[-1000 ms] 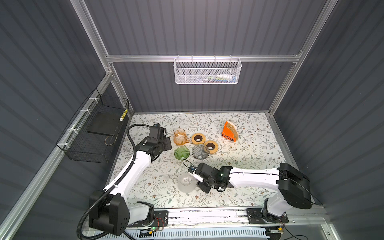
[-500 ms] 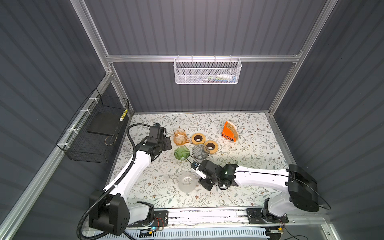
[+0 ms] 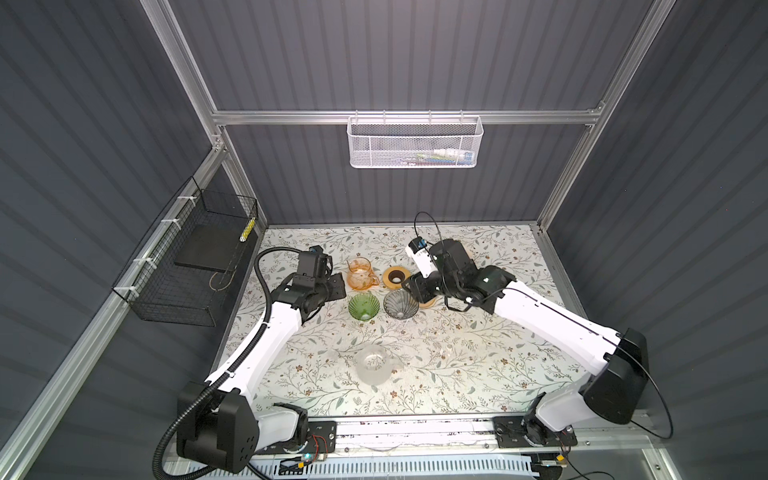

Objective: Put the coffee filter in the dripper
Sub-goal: 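Move the right gripper back toward the bamboo dripper stands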

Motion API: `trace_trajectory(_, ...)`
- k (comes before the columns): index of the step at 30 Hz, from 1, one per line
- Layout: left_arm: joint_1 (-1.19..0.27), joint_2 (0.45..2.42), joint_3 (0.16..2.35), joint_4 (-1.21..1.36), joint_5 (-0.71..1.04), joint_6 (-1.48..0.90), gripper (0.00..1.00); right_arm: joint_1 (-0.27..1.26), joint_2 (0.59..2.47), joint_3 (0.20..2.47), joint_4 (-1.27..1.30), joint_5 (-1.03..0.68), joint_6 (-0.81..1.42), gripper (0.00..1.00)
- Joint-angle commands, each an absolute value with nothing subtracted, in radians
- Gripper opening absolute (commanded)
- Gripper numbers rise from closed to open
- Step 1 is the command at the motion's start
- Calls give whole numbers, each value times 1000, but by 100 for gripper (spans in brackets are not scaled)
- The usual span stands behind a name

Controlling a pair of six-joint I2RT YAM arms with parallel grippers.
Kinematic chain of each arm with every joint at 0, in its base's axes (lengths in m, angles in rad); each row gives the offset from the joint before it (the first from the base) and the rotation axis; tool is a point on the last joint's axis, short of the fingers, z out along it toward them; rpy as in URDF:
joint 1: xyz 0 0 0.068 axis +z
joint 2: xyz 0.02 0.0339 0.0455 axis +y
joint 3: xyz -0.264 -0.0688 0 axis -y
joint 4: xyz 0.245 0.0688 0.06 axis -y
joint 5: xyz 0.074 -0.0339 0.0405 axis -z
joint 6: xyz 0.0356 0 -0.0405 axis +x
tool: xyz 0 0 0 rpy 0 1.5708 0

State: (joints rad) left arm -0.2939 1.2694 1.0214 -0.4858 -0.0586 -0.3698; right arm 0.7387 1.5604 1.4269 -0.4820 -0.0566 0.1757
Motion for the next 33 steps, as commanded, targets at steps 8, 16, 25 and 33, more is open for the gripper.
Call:
trace_trajectory(8, -300, 1292, 1082, -500, -19, -380, 60, 570, 1771, 1492, -586, -64, 285, 52)
trace_trajectory(16, -300, 1314, 1074, -488, -5, -379, 60, 539, 1783, 1361, -532, -42, 317, 56)
trace_trajectory(25, -301, 1336, 1074, -485, 0, -384, 60, 508, 1844, 1316, -497, -40, 357, 57)
trace_trajectory(33, -300, 1341, 1082, -492, -8, -383, 60, 495, 1937, 1378, -492, -38, 371, 59)
